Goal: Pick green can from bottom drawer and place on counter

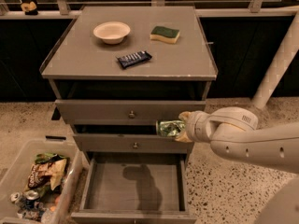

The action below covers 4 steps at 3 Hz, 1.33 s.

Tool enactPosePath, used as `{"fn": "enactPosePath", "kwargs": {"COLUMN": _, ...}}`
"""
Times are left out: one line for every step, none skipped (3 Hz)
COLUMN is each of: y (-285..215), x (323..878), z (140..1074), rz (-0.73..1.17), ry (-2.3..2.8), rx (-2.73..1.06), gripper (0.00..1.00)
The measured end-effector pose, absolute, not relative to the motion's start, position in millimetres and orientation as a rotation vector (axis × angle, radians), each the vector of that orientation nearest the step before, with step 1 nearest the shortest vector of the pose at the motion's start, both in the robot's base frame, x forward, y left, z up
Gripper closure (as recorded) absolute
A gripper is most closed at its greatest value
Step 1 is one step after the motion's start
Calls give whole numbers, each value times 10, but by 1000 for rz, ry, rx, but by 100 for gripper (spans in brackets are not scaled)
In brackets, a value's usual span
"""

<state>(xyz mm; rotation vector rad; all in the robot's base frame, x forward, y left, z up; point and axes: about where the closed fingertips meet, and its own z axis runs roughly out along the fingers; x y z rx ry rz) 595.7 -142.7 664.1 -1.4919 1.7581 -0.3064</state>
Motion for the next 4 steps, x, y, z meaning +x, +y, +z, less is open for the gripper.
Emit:
{"fn": "enactPosePath", "kwargs": {"y": -1427, "x": 5957, "z": 6633, "rz": -306, "ry": 1759, "rx": -1493, "gripper": 100}}
{"fn": "enactPosePath", "kwargs": {"y": -1213, "x": 5863, "z": 6816, "rz": -229, "ry": 1669, "rx": -1467, "gripper": 100}}
{"fn": "enactPosePath", "kwargs": {"y": -842, "x": 5528, "z": 7370, "rz": -101, "ry": 1491, "rx": -1434, "gripper": 100}}
{"fn": "enactPosePath", "kwargs": {"y": -785, "x": 5433, "z": 7652, "rz": -83, "ry": 1435, "rx": -1419, "gripper": 100}}
